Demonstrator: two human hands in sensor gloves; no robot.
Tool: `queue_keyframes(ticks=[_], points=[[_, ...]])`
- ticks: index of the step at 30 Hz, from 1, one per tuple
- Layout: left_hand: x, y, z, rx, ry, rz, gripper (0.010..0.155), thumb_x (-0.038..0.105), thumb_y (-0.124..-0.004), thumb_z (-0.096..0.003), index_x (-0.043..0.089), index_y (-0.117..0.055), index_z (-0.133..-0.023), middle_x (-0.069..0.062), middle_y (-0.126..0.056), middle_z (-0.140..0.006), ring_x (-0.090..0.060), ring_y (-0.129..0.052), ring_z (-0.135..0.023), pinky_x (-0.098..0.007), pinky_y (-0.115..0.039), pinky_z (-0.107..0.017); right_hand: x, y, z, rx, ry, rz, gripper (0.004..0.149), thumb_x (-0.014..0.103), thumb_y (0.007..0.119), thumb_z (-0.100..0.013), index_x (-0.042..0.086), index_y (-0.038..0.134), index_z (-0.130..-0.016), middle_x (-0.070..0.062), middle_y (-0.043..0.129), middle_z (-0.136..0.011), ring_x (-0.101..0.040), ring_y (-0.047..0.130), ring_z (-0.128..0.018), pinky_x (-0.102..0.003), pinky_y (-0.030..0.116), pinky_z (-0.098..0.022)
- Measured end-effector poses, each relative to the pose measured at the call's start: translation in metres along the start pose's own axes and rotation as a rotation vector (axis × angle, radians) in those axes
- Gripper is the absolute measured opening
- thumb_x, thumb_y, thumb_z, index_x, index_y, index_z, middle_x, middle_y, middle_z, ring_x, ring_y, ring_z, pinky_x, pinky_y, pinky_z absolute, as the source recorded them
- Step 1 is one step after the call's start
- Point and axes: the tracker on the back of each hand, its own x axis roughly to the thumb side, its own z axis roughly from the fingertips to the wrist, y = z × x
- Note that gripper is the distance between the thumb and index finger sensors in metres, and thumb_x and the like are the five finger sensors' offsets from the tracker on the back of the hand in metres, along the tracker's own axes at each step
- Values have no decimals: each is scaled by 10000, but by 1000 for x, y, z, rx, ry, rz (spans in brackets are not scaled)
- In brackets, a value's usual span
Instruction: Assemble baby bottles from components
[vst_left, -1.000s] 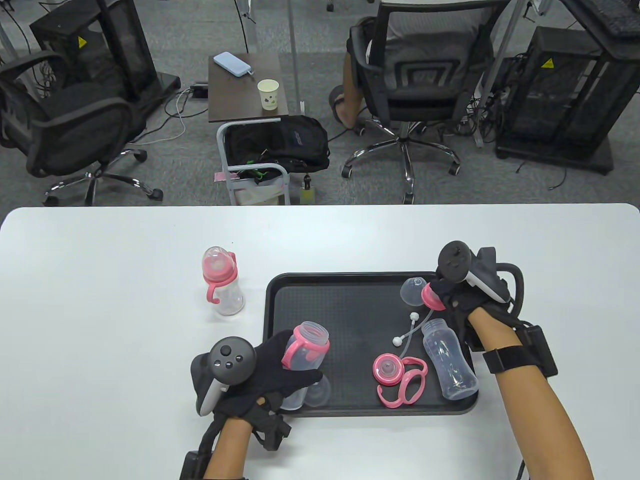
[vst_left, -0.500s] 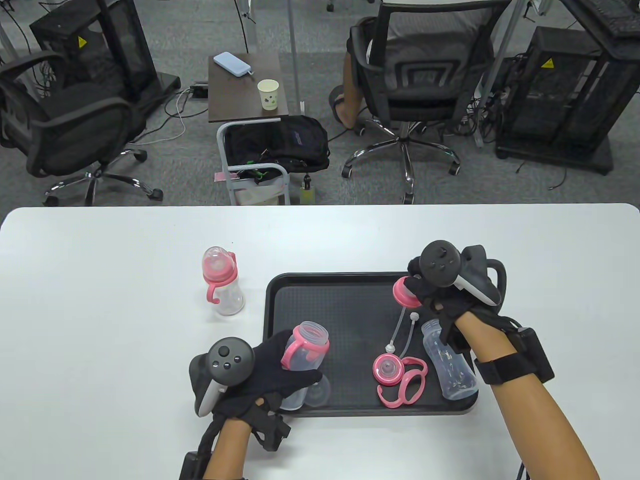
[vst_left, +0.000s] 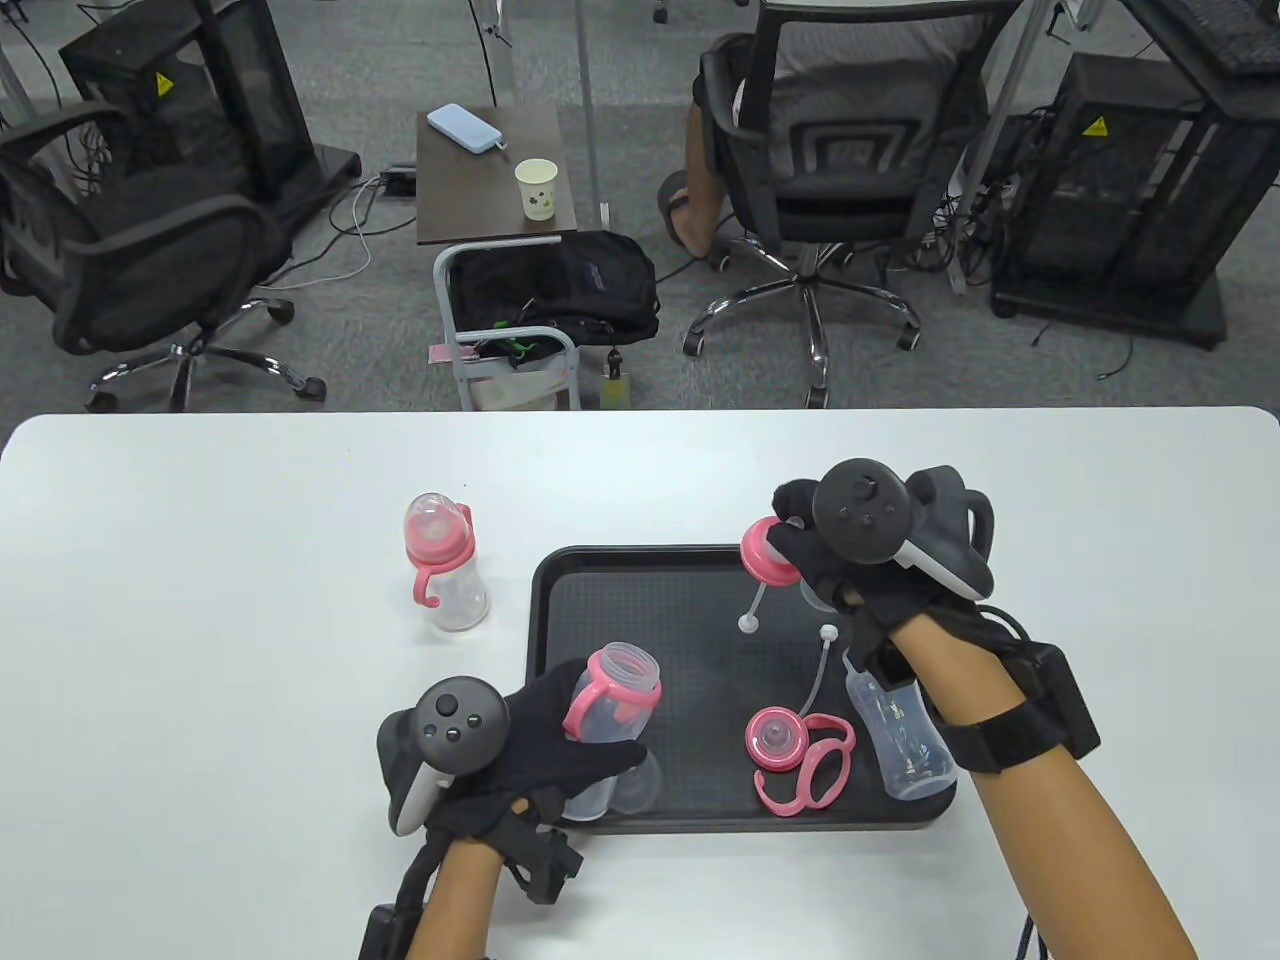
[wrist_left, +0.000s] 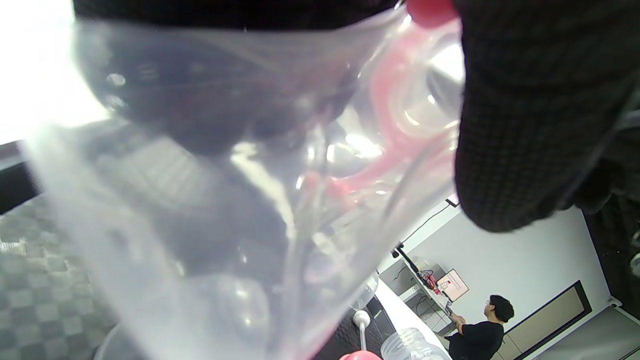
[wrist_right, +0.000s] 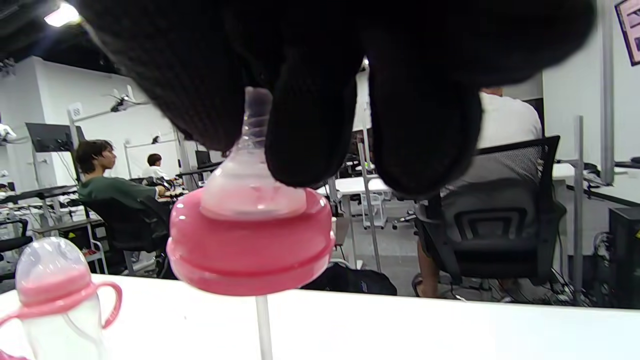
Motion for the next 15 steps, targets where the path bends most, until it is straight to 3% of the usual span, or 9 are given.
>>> queue_keyframes(ticks=[15], points=[[6, -5, 1, -10, -37, -36, 998, 777, -1017, -277, 256, -735, -1081, -12, -920, -930, -328, -1009, -716, -432, -884, -502, 55, -70, 22, -149, -131, -67, 449, 396, 922, -500, 155, 865, -874, -99, 1020, -670, -388, 1018, -429, -437, 843, -243]])
